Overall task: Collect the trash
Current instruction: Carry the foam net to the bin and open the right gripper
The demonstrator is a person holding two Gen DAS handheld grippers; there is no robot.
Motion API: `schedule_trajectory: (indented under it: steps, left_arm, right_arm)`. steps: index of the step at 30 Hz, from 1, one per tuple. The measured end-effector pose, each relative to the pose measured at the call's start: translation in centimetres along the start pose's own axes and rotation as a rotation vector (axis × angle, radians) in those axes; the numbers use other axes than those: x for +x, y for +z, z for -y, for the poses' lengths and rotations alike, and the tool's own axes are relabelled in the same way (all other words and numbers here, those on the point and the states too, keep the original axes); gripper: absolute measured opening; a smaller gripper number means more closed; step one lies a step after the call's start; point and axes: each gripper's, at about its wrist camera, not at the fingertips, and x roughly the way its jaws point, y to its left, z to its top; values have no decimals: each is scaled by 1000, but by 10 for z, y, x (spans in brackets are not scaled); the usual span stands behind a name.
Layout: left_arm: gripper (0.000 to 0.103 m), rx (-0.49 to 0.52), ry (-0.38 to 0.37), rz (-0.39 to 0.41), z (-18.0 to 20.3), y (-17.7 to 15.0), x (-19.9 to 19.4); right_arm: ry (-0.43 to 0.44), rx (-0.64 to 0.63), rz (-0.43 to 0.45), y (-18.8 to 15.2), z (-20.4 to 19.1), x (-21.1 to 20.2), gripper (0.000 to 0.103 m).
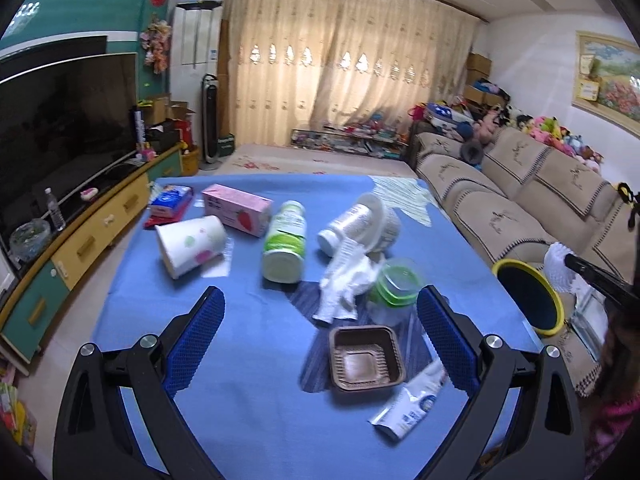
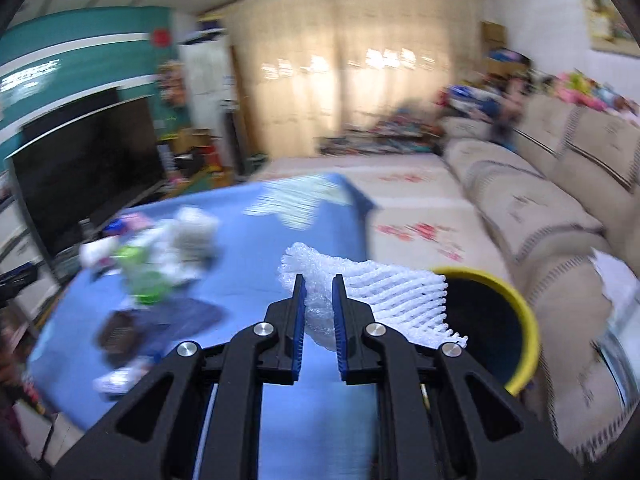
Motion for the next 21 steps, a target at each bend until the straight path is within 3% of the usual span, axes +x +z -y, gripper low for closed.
schedule_trajectory:
  steps: [4, 7, 14, 21]
  left_arm:
    - [95, 23, -19, -18, 15, -5, 7]
    - [95, 36, -31, -39, 26, -8, 12]
    - [95, 67, -35, -70, 45, -11, 21]
    - [95, 100, -52, -88, 60, -13, 25]
  right_arm:
    - [-58, 62, -56, -9, 44, 32, 12]
    - [-54, 105, -96, -15, 69, 56, 13]
    - [-67, 173, -142, -24, 101, 92, 15]
    - [-77, 210, -139, -28, 112, 98, 28]
